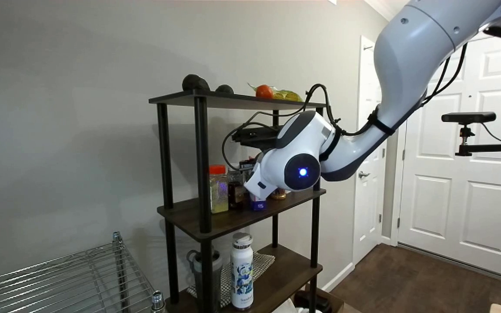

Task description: Shift the orange box to the left

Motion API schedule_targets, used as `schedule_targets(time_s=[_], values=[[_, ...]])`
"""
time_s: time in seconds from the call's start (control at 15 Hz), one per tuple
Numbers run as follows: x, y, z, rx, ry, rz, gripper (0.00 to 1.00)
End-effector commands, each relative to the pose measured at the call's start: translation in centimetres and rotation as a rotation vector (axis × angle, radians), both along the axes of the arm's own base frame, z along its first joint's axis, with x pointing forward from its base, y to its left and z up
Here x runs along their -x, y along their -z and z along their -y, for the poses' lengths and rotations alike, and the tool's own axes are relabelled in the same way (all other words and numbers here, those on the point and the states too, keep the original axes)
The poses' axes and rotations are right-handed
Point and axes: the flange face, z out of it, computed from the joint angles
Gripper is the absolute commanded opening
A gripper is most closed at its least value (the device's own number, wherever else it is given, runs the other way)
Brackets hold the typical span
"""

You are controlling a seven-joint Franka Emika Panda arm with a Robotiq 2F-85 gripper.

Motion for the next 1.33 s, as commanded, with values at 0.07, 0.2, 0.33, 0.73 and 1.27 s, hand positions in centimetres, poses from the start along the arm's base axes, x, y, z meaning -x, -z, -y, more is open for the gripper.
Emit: schedule_targets(time_s=[0.07, 0.2, 0.33, 0.73, 1.27], values=[[1.6, -1.0, 0.9, 0.0, 0.0, 0.024, 0.98], [2.4, -1.1, 1.2, -0.001, 0.005, 0.025, 1.0], [3.7, -0.6, 1.6, 0.003, 0.009, 0.016, 1.0], [8.8, 0.9, 2.4, -0.026, -0.011, 0.002, 1.0], [15.4, 2.9, 3.5, -0.078, -0.014, 0.021, 1.0]])
